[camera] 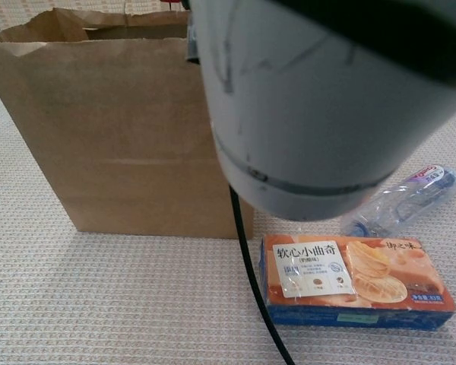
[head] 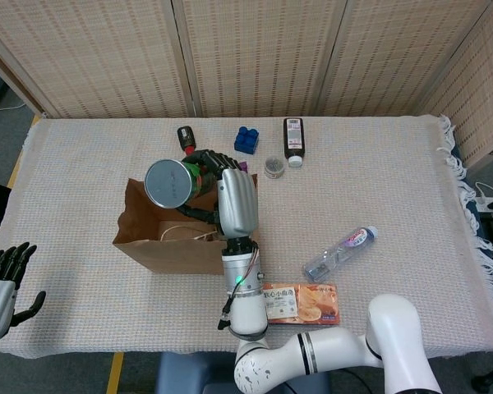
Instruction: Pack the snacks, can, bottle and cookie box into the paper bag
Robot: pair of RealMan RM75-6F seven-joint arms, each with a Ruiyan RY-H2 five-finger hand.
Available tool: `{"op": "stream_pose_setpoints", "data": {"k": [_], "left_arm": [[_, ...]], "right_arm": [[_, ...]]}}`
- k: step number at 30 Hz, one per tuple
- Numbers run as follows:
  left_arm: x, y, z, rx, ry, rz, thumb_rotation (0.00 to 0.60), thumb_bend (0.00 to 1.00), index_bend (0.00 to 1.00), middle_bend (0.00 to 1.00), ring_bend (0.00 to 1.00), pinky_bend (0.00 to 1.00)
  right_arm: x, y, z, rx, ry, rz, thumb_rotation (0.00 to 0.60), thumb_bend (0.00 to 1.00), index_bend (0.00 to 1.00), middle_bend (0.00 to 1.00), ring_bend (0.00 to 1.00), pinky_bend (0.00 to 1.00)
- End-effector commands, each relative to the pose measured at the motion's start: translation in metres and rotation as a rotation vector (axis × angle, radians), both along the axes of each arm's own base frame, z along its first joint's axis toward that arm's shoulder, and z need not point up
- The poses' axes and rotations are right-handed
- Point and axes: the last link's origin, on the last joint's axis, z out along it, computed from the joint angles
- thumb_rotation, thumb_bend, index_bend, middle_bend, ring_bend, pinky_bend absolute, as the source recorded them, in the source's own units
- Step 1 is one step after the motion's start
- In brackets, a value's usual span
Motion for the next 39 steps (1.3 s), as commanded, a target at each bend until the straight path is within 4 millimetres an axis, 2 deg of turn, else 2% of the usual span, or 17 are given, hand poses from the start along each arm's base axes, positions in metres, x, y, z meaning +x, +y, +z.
{"op": "stream_pose_setpoints", "data": {"k": [1,9,22,39], "left_arm": [[0.000,0.000,0.000,0.000,0.001,0.000,0.600,0.36,0.04,0.00,0.00,0.00],[0.000,0.000,0.000,0.000,0.001,0.001,0.600,0.36,0.04,0.00,0.00,0.00],[0.000,0.000,0.000,0.001,0.004,0.002,0.600,0.36,0.04,0.00,0.00,0.00],[0.000,0.001,0.000,0.001,0.004,0.002,0.600,0.36,0.04,0.00,0.00,0.00]], "right_arm": [[-0.001,0.001,0.000,0.013,0.004,0.002,0.600,0.35,0.70,0.68,0.64,0.81],[-0.004,0.005,-0.003,0.072,0.021,-0.011,0.600,0.35,0.70,0.68,0.64,0.81],[-0.019,0.000,-0.001,0.102,0.073,-0.061,0.600,0.35,0.68,0.68,0.64,0.81],[-0.017,0.009,-0.010,0.179,0.095,-0.065,0.600,0.35,0.67,0.68,0.64,0.82]]}}
